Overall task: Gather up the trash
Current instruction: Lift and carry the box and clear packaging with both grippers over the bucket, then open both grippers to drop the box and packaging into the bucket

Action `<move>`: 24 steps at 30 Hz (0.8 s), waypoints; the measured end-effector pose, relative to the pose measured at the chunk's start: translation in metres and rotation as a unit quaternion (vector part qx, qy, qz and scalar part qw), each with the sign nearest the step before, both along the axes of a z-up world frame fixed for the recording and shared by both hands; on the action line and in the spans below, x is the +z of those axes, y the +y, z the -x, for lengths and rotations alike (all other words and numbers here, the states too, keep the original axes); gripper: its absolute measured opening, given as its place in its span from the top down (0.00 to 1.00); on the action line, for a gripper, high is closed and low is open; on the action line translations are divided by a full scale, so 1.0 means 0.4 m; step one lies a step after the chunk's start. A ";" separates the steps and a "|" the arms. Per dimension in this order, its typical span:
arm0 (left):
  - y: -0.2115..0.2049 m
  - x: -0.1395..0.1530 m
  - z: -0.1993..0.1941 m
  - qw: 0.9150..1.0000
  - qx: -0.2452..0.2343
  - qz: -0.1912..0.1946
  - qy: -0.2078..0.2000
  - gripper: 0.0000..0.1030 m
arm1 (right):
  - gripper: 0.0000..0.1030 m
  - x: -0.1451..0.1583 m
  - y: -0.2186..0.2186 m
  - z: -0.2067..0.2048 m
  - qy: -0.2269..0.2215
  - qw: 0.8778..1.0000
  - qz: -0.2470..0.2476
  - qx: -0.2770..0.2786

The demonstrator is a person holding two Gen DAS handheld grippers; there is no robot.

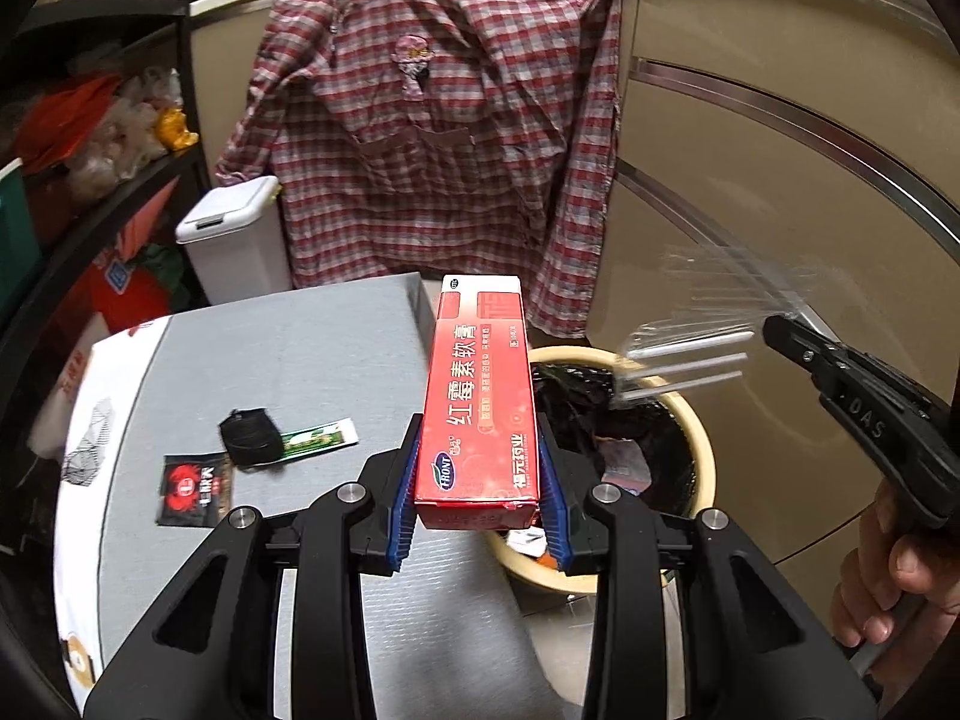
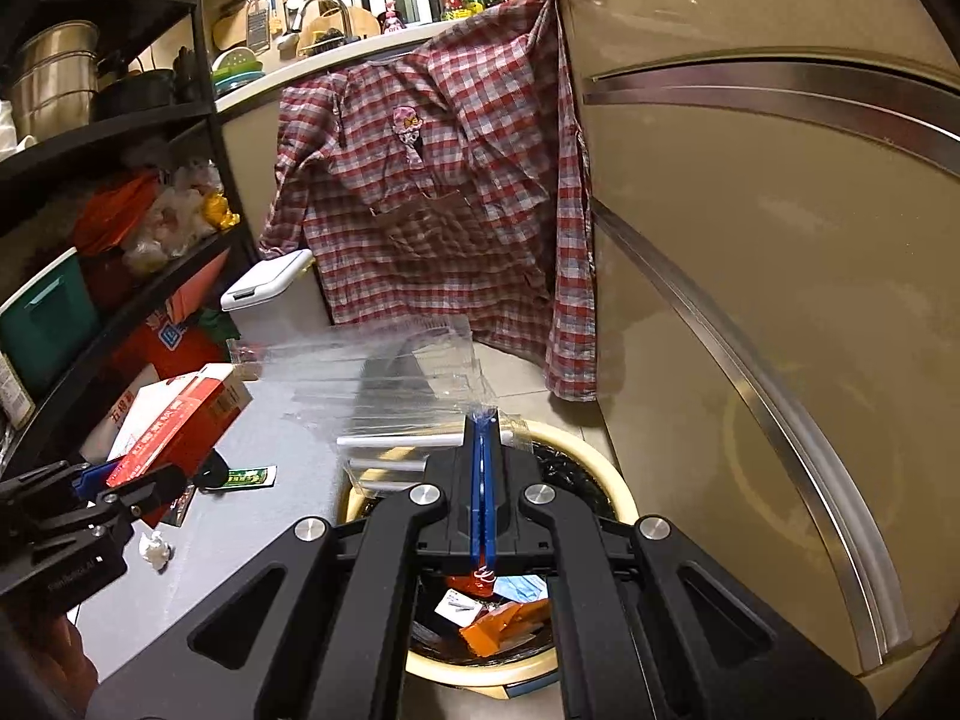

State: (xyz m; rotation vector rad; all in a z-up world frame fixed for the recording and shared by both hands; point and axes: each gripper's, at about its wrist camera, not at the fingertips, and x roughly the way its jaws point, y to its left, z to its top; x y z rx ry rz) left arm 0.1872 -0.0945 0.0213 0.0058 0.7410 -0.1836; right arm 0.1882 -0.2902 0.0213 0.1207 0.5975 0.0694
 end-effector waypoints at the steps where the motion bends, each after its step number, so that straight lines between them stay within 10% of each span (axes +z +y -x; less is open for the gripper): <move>1: -0.006 -0.002 -0.004 1.000 -0.002 0.000 0.000 0.67 | 0.99 -0.002 0.001 -0.004 0.000 1.000 0.002 -0.001; 24: -0.104 -0.042 -0.084 0.999 -0.040 0.002 0.019 0.67 | 0.95 -0.025 -0.014 -0.046 0.014 0.999 0.008 -0.029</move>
